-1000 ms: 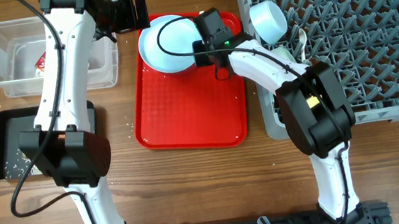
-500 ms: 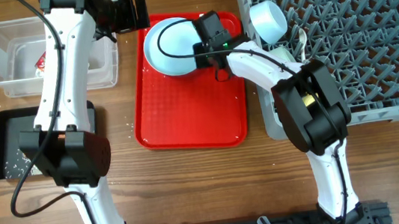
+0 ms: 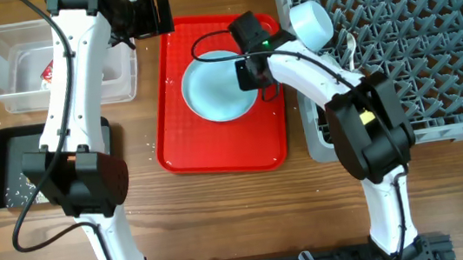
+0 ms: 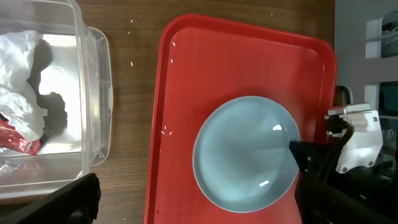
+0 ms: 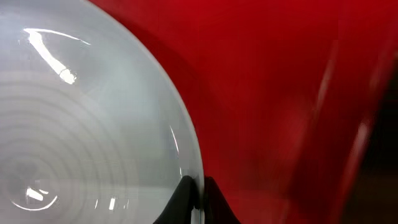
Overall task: Sort waste into correct bins and load items into the dishwasher rack
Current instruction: 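Lift the light-blue plate and carry it into the rack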
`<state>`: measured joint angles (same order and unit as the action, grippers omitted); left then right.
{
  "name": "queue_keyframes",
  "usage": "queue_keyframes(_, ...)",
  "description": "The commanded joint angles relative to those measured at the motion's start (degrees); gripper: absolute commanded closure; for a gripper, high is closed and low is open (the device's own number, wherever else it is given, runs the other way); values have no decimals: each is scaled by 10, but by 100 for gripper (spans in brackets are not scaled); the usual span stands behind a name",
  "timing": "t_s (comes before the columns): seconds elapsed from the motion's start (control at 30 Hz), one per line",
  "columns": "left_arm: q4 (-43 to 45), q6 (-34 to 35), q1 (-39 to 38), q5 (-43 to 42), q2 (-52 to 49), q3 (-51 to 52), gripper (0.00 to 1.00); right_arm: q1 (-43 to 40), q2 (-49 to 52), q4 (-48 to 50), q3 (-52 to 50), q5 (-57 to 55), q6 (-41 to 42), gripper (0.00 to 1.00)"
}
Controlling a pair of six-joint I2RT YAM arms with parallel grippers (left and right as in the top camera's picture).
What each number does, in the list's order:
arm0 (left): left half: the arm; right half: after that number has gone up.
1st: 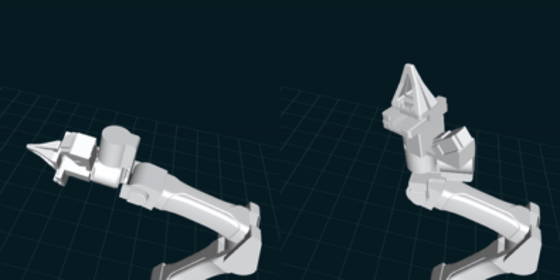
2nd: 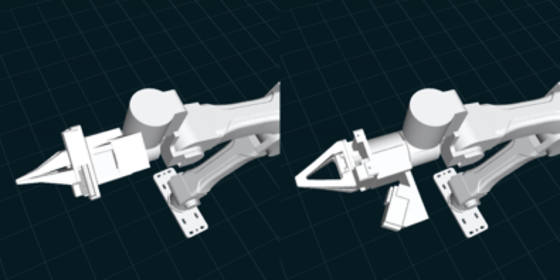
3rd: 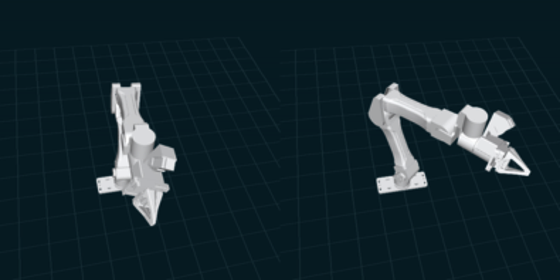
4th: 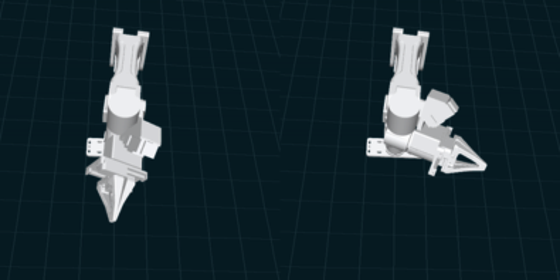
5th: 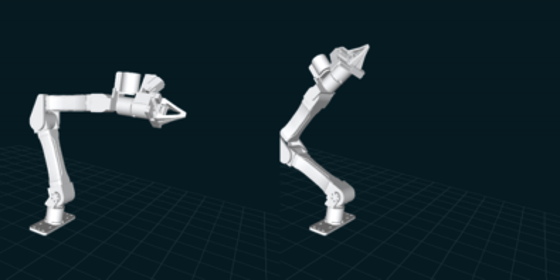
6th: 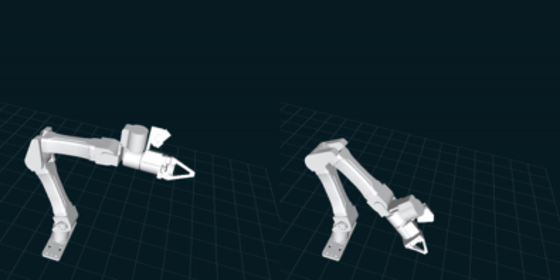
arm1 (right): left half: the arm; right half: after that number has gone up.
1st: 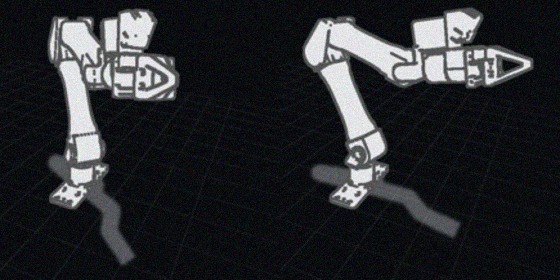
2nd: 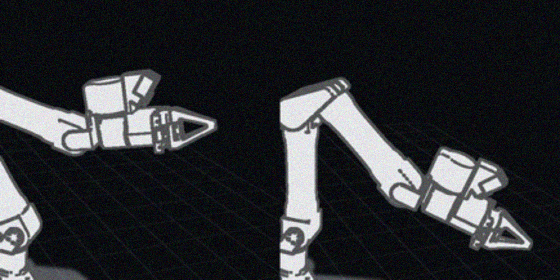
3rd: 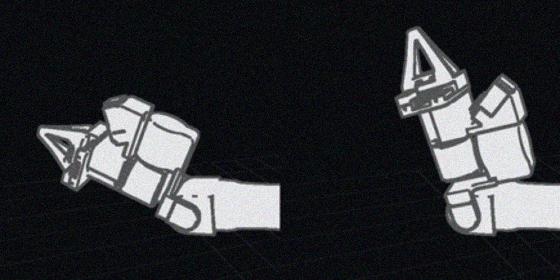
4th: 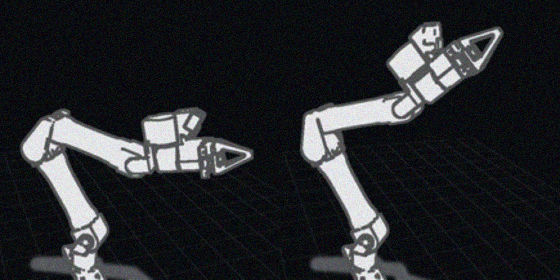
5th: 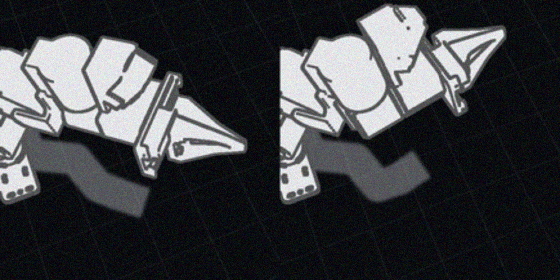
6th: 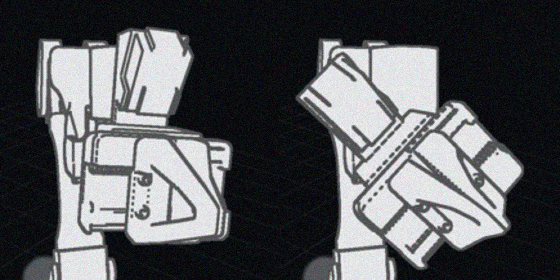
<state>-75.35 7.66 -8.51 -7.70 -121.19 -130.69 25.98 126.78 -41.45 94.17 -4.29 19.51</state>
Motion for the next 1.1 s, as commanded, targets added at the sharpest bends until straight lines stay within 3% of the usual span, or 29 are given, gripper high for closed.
queue_keyframes(0.0, 2, 3, 0, 3, -7, 3, 0, -25, -28, -21, -23, -6, -7, 96)
queue_keyframes(0.33, 2, 3, 0, 3, -7, 3, 0, -33, -286, -10, -22, -31, -93, 96)
queue_keyframes(0.43, 2, 3, 0, 3, -7, 3, 0, -35, -351, -24, -22, -111, -106, 96)
queue_keyframes(0.53, 2, 3, 0, 3, -7, 3, 0, -51, -414, -51, -23, -293, -106, 96)
queue_keyframes(0.67, 2, 3, 0, 3, -7, 3, 0, -77, -433, -81, -23, -511, -111, 96)
queue_keyframes(0.73, 2, 3, 0, 3, -7, 3, 0, -84, -430, -81, -23, -556, -150, 96)
queue_keyframes(1.07, 2, 3, 0, 3, -7, 3, 0, -207, -374, -78, -28, -553, -356, 96)
